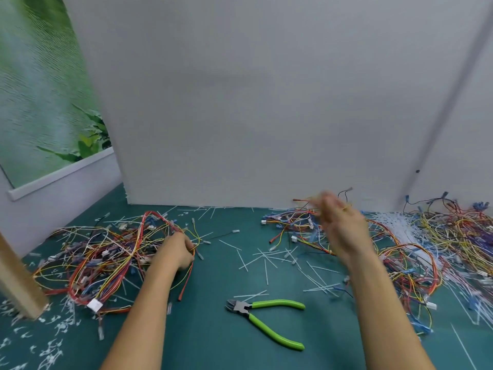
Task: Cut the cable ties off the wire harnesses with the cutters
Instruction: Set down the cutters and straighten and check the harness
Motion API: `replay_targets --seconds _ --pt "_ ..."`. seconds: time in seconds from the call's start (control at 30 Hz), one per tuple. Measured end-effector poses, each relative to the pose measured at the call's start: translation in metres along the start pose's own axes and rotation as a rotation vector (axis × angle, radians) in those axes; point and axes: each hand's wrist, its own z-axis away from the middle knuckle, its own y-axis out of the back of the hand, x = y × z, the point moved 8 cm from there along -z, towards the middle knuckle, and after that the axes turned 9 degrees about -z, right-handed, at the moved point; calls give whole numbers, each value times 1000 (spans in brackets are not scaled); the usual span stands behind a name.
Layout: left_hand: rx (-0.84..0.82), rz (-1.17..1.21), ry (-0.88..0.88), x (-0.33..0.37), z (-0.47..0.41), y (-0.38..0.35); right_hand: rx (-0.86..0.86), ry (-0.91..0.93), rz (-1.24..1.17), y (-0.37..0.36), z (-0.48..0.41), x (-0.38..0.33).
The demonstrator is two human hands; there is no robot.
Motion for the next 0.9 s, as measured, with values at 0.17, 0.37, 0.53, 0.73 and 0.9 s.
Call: replay_targets --seconds 0.17,0.37,0.53,0.73,0.9 --pt "46 43 -36 -1 -5 5 213 328 -32 58 -6 -61" --pt "257 245 -128 7 1 30 176 -27 402 32 -5 -11" --pt "405 548 -281 30 33 81 -122 -142 585 -23 14 33" --pt "324 708 -473 84 77 100 -458 -336 692 -79 56 108" --pt "-56 459 -681 134 100 58 -542 -166 586 -108 69 119"
